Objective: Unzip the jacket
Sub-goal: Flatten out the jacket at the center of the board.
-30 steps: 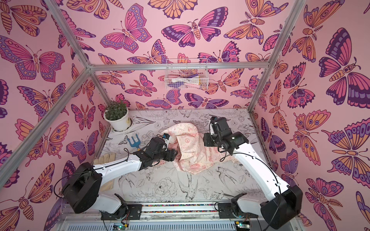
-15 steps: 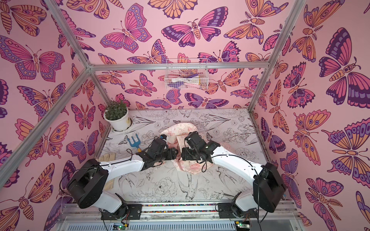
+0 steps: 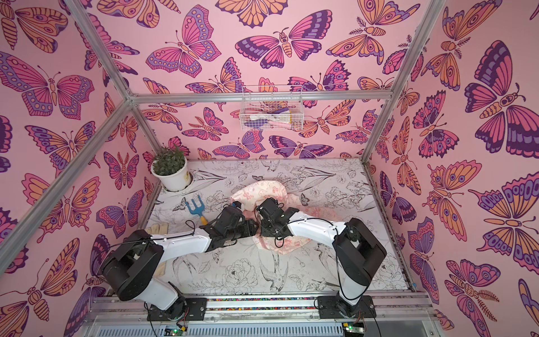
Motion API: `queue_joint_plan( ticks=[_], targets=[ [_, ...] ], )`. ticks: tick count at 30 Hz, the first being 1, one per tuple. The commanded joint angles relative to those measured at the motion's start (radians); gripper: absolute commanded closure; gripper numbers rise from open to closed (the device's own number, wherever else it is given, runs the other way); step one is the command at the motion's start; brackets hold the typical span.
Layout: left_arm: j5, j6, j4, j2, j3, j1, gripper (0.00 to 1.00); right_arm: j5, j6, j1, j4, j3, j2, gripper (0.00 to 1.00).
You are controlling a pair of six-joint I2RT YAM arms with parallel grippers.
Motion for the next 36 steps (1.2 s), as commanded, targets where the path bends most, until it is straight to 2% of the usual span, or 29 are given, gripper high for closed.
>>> queue_joint_plan(
  ticks=[1, 2, 3, 6, 11, 14, 17, 20, 26, 30, 33, 36],
  targets=[
    [0.02, -0.037, 0.074, 0.002, -0.036, -0.005, 0.36, 0.071, 0.012, 0.0, 0.064, -0.012, -0.041, 0.91],
    [0.024, -0.043, 0.101, -0.002, -0.046, -0.005, 0.38, 0.072, 0.019, -0.003, 0.11, -0.048, -0.069, 0.98],
    [0.031, -0.049, 0.13, -0.005, -0.057, -0.005, 0.41, 0.069, 0.027, -0.005, 0.173, -0.097, -0.101, 1.0],
    [0.054, -0.055, 0.192, -0.002, -0.076, -0.006, 0.55, 0.044, 0.038, -0.009, 0.395, -0.247, -0.193, 1.0],
    [0.103, -0.059, 0.269, 0.027, -0.089, -0.006, 0.89, -0.014, 0.036, -0.024, 0.618, -0.404, -0.227, 1.0],
    [0.118, -0.078, 0.356, 0.033, -0.125, -0.006, 1.0, -0.064, 0.036, -0.026, 0.719, -0.485, -0.23, 1.0],
    [0.14, -0.094, 0.439, 0.042, -0.15, -0.006, 1.0, -0.095, 0.047, -0.024, 0.821, -0.558, -0.24, 1.0],
    [0.157, -0.056, 0.438, 0.032, -0.145, -0.008, 0.84, -0.067, 0.031, -0.024, 0.76, -0.558, -0.266, 1.0],
    [0.084, 0.05, 0.289, -0.029, -0.123, -0.013, 0.75, -0.005, -0.015, -0.027, 0.577, -0.513, -0.315, 1.0],
    [0.052, 0.102, 0.217, -0.066, -0.115, -0.019, 0.59, -0.009, 0.001, -0.028, 0.558, -0.542, -0.33, 1.0],
    [-0.056, 0.198, 0.113, -0.15, -0.109, -0.023, 0.47, 0.011, -0.009, -0.045, 0.515, -0.548, -0.38, 1.0],
    [-0.233, 0.32, -0.059, -0.249, -0.083, -0.024, 0.33, 0.042, -0.063, -0.098, 0.413, -0.513, -0.456, 1.0]
  ],
)
